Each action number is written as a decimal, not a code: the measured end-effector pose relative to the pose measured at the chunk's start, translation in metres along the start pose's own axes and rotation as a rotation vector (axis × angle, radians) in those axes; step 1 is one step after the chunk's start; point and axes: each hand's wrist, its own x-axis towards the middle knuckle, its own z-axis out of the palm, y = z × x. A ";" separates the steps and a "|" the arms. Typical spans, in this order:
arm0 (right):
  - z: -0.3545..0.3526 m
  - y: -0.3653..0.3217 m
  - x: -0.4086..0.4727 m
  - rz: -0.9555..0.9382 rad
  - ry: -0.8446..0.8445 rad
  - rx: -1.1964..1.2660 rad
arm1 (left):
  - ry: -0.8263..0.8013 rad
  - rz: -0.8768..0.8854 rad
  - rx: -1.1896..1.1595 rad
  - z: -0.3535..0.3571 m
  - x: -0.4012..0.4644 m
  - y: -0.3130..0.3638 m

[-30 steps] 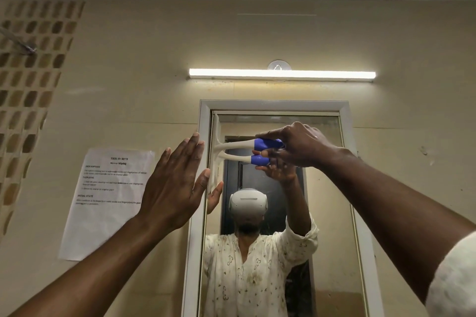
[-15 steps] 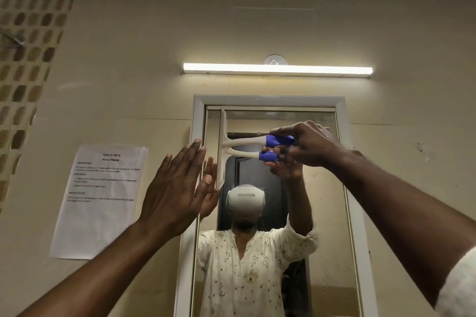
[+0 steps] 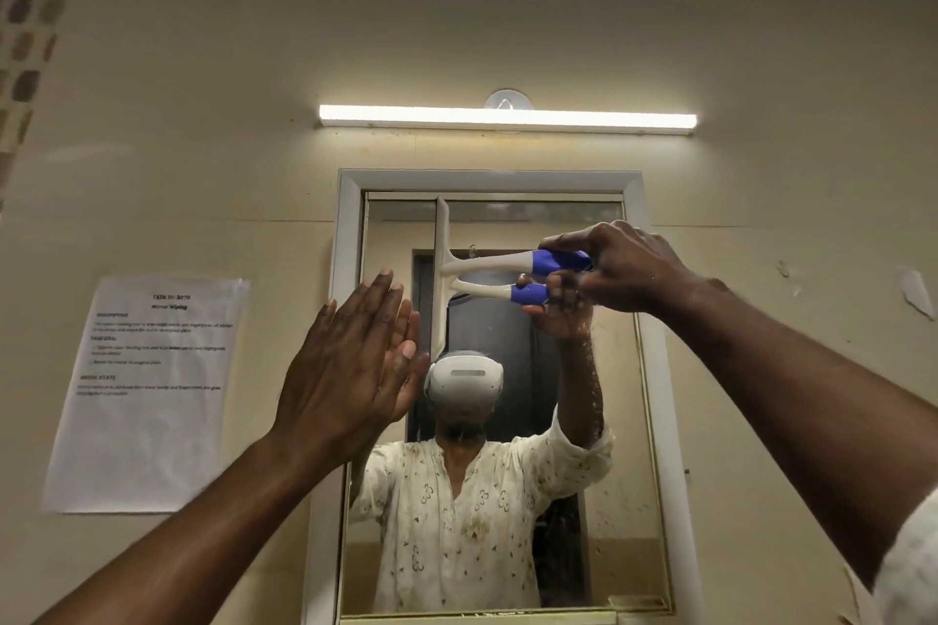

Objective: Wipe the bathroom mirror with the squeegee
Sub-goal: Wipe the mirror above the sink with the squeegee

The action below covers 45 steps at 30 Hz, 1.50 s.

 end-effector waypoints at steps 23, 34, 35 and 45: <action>-0.055 0.073 -0.059 0.199 -0.047 -0.070 | -0.022 0.082 -0.069 0.057 0.015 0.061; -0.096 0.116 -0.089 0.320 -0.083 -0.169 | -0.047 0.098 -0.111 0.063 0.024 0.117; -0.096 0.117 -0.089 0.313 -0.085 -0.172 | -0.053 0.100 -0.111 0.064 0.024 0.120; -0.106 0.124 -0.085 0.264 -0.090 -0.223 | -0.059 0.107 -0.070 0.066 0.021 0.132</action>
